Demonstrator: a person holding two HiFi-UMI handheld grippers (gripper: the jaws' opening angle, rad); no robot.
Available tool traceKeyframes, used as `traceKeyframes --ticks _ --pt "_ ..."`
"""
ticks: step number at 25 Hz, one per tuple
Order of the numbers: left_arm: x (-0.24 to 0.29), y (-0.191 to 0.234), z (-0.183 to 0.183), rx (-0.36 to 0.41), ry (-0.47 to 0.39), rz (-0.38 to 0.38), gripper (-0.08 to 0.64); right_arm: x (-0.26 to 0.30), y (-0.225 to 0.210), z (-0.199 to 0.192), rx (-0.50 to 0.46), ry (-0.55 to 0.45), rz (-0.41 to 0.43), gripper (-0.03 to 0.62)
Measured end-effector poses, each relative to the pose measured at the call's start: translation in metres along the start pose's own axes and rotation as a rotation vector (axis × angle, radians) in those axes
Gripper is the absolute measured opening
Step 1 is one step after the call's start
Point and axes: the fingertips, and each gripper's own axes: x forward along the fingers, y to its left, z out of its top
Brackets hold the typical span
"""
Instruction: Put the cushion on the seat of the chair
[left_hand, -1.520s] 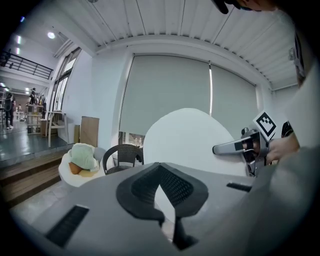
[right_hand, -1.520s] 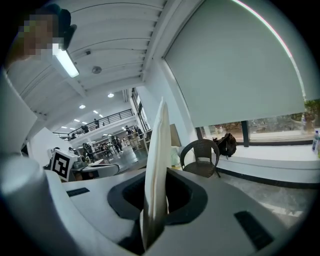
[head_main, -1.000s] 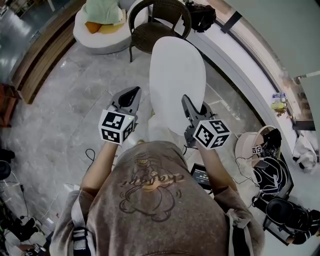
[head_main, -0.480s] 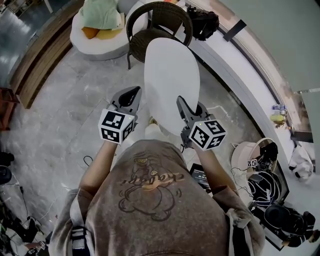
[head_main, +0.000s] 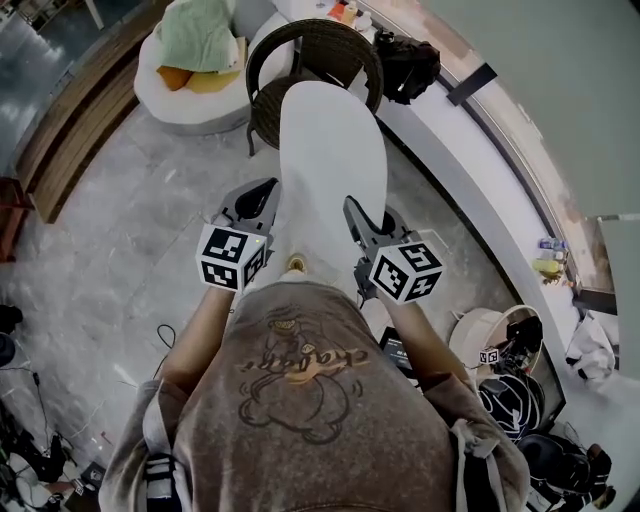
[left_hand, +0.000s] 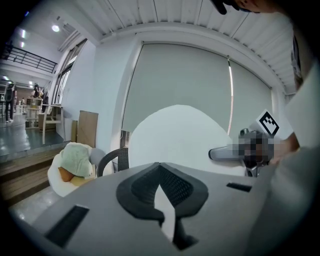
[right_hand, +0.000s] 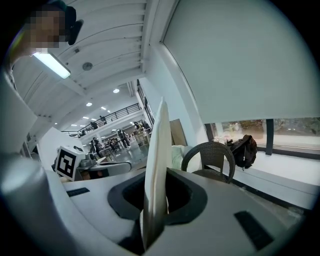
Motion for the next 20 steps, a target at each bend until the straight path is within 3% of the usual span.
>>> traceKeyframes --ticks 11,20 --pt "0.047 0.048 0.02 -0.006 0.007 0.036 0.005 0.052 -0.036 0.03 -0.001 0.023 0.01 0.067" --pt "0.107 0.094 0.03 -0.011 0.036 -0.009 0.005 0.112 -0.063 0.052 0.024 0.026 -0.002 0.067"
